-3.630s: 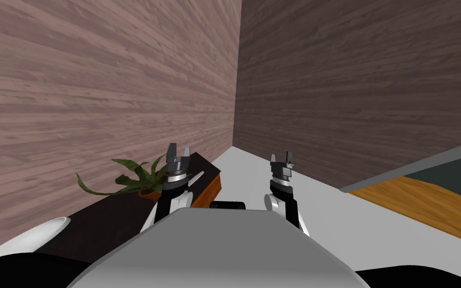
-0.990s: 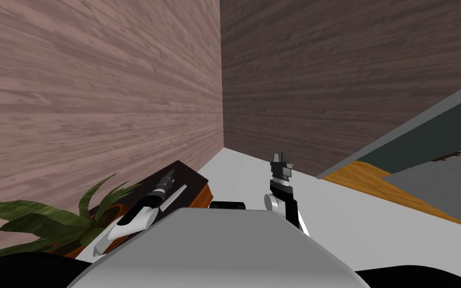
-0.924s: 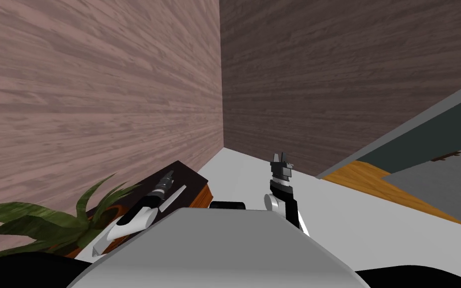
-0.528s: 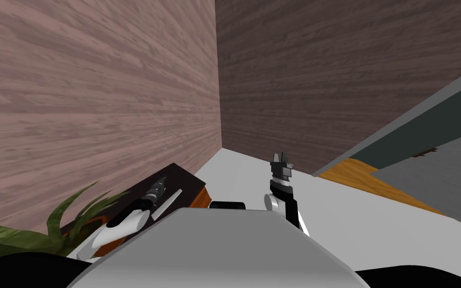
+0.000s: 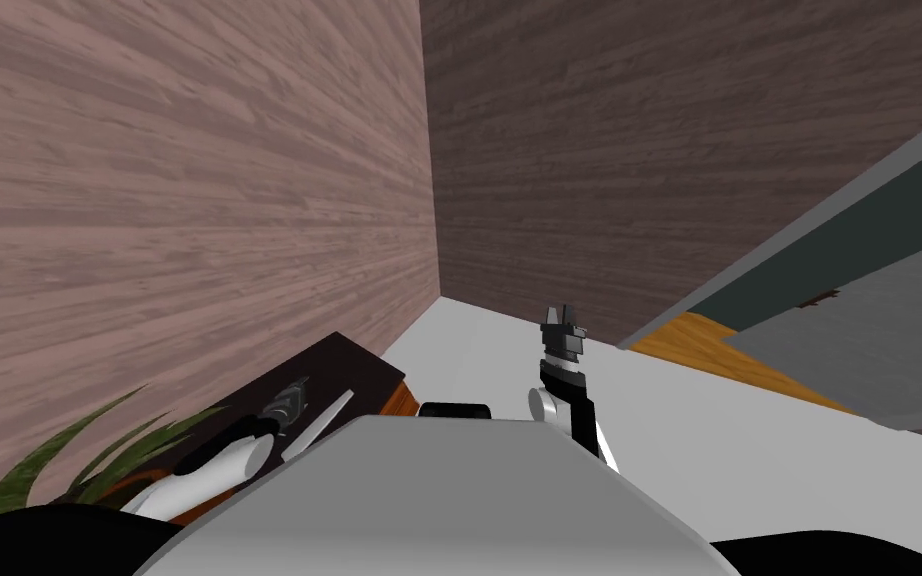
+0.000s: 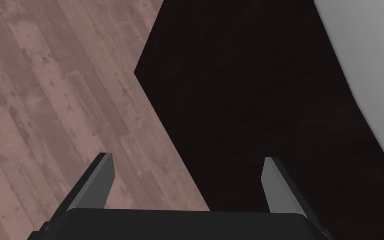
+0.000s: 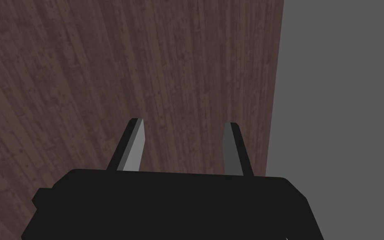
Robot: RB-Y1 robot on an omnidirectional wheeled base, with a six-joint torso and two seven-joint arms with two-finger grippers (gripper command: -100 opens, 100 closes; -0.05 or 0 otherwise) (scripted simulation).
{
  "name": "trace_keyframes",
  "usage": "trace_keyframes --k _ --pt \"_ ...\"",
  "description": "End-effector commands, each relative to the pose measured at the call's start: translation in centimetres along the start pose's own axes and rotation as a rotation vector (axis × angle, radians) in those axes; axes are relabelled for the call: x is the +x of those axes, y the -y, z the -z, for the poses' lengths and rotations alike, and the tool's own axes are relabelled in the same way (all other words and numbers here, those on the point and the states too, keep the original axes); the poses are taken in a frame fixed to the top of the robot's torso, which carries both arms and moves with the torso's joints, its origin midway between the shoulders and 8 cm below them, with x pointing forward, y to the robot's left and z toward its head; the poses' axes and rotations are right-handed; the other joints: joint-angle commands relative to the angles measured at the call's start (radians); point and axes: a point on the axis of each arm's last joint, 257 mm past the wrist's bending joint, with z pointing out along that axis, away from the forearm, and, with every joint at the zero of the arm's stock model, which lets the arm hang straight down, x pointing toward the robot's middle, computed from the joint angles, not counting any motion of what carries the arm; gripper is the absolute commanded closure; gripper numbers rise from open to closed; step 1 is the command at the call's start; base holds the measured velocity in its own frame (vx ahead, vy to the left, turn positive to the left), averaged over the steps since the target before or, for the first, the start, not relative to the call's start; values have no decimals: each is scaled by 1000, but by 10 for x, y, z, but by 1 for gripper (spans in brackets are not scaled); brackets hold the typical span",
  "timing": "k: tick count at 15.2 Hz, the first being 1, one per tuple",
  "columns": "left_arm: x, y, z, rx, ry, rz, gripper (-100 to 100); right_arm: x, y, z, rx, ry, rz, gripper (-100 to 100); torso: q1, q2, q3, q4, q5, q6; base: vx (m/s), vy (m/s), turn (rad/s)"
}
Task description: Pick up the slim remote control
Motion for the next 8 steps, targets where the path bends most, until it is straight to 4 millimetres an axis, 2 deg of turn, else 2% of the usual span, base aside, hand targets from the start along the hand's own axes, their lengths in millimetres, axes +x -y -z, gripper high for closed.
trace_keyframes --k 1,2,3,4,5,6,7,8 --pt "-20 -25 -1 -75 32 47 -100 0 0 0 0 0 0 0 0 0 0 0 0 0 56 -8 -72" --pt "-24 -35 0 -102 40 50 -100 0 0 0 0 0 0 0 0 0 0 0 0 0 68 -11 -82" --pt "-24 -35 0 -102 40 50 -100 0 0 0 0 0 0 0 0 -1 0 0 0 0 53 -10 -40" --pt "-42 -53 2 -155 67 94 -100 0 0 0 0 0 0 0 0 0 0 0 0 0 64 -14 -90" --pt "-44 -61 3 -178 72 96 -100 0 0 0 0 0 0 0 0 -1 0 0 0 0 71 -12 -91" --pt "-59 -72 6 -211 94 141 -100 0 0 0 0 0 0 0 0 -1 -1 0 0 0 74 -4 -108" --pt "-62 -85 8 -244 102 146 -100 0 0 0 0 0 0 0 0 -1 -1 0 0 0 75 -6 -84" --pt "-62 -86 9 -251 101 146 -100 0 0 0 0 0 0 0 0 -1 -1 0 0 0 56 -12 -19"
